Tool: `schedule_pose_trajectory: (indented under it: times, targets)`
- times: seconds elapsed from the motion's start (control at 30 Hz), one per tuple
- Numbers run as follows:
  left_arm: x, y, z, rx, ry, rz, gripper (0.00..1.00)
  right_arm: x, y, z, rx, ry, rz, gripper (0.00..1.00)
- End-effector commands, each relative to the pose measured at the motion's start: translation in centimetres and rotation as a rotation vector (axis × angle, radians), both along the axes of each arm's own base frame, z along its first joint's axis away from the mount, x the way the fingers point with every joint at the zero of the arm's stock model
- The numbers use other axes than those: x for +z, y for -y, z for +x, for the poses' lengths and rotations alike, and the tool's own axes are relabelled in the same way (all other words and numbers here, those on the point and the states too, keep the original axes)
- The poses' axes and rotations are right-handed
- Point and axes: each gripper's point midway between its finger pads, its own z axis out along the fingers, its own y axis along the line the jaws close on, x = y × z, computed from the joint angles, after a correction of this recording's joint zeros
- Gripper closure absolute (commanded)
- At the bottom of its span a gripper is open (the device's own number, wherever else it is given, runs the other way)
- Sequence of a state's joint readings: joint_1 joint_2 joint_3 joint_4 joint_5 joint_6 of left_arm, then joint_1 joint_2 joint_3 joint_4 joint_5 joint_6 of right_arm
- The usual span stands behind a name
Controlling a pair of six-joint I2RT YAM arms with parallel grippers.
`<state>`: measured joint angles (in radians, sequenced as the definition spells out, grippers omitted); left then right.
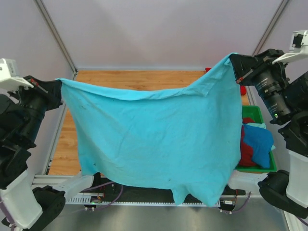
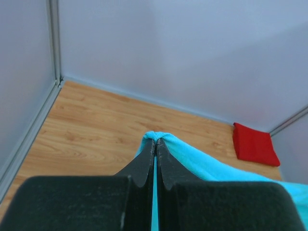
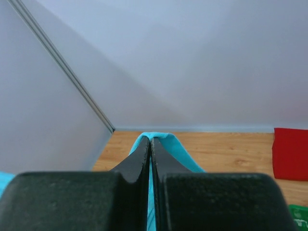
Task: Fold and stack the t-shirts
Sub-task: Flatten the tshirt out
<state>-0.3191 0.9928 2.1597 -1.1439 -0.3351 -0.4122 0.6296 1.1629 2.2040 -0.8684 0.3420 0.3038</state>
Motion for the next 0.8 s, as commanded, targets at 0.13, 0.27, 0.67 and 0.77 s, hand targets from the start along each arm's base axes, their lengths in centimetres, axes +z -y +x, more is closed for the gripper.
schedule_pose_trajectory:
  times: [0.13, 0.27, 0.67, 0.77]
  targets:
    - [2.0, -2.2, -6.3, 0.006, 0.156, -0.017, 1.0, 2.1, 4.4, -8.2, 0.067, 0.151, 0.041, 1.0]
    - [2.3, -2.7, -9.9, -0.031, 0.257, -0.015, 1.0, 0.4, 4.5, -10.8, 0.151, 0.146, 0.065, 1.0]
    - [3.6, -2.4, -11.4, -0.072, 0.362, -0.016, 1.0, 2.0, 2.7, -9.8, 0.2, 0.185, 0.148, 1.0]
    - [3.3, -1.1, -7.6, -0.076, 0.314, 0.006, 1.0, 2.3, 1.6, -6.2, 0.134, 0.178, 0.117, 1.0]
